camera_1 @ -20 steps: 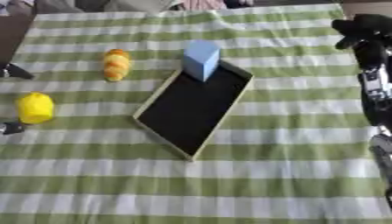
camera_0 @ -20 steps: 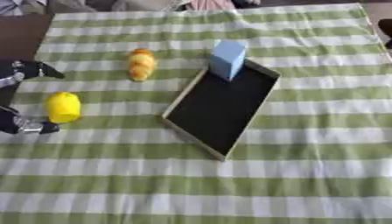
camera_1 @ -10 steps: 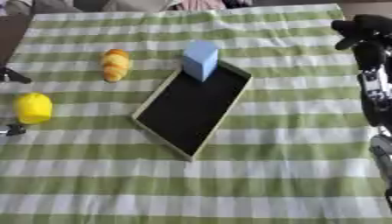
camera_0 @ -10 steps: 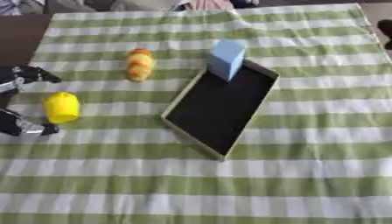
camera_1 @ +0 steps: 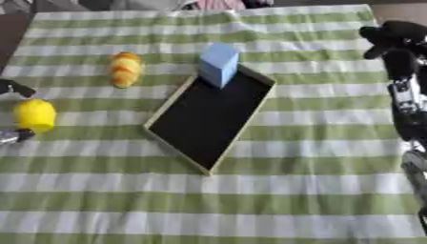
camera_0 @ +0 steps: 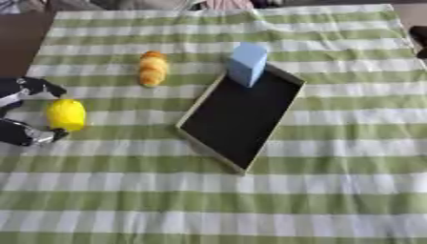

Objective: Pick up objects on the table and place them in the box.

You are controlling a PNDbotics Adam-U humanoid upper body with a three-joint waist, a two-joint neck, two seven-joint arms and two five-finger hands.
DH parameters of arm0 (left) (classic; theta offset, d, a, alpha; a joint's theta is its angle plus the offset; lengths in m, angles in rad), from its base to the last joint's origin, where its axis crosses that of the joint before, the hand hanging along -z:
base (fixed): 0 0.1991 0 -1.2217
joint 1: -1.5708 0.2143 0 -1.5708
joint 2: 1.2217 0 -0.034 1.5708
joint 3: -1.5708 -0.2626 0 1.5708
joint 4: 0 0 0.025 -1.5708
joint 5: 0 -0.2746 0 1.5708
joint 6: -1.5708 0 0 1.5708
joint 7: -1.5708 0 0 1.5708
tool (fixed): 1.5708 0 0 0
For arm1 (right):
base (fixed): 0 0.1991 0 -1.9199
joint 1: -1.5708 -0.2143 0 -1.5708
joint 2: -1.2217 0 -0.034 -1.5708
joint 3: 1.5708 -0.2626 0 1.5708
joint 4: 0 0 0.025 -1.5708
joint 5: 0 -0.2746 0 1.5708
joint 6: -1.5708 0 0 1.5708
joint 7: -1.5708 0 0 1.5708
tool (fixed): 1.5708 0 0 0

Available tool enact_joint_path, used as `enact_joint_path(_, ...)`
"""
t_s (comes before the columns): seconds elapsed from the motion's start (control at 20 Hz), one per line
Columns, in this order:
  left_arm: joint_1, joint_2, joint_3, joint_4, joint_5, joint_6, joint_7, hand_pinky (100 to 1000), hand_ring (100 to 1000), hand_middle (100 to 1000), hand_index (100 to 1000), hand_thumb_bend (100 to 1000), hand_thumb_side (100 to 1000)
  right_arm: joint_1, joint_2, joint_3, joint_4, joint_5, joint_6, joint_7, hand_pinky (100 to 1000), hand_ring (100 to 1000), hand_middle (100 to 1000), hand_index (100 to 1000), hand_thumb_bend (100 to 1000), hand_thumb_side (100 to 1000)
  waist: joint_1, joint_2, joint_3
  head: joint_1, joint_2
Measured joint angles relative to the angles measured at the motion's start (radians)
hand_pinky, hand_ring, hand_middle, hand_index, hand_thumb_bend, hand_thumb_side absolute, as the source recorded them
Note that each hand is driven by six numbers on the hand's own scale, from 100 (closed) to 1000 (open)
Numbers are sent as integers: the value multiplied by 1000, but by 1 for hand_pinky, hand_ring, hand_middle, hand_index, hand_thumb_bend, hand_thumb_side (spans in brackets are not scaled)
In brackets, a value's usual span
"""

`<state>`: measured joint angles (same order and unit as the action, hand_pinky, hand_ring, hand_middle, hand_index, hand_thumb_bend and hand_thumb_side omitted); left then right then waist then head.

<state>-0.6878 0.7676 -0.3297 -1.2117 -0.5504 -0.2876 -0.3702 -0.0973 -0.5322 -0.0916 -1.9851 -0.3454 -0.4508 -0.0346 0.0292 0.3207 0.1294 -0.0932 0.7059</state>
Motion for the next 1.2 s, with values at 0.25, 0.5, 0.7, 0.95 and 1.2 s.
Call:
enact_joint_path(0.25, -7, -14, 2, 31, -35, -6, 16, 921, 924, 795, 925, 487, 541, 0, 2, 0, 0, 0, 2, 2, 955, 824, 520, 780, 100, 470, -1, 1, -2, 4, -4)
enact_joint_path(0.5, -9, -29, 6, 53, -60, -12, 21, 918, 921, 791, 920, 457, 536, 1, 9, 0, 0, 0, 5, 5, 957, 824, 519, 780, 100, 470, -5, 4, -4, 7, -5)
enact_joint_path(0.7, -16, -39, 10, 66, -66, -8, 28, 883, 898, 764, 878, 287, 420, 1, 11, 0, 0, 1, 7, 8, 958, 825, 519, 781, 100, 470, -5, 5, -4, 8, -5)
enact_joint_path(0.95, -20, -47, 16, 68, -57, 13, 68, 772, 813, 658, 719, 100, 188, 6, 17, 0, 0, 4, 8, 7, 959, 825, 519, 781, 100, 470, -6, 5, -5, 8, -5)
enact_joint_path(1.2, -21, -47, 21, 39, -52, 7, 121, 729, 760, 601, 637, 100, 207, 10, 17, 0, 0, 9, 10, 4, 960, 826, 518, 781, 100, 470, -6, 5, -4, 8, -5)
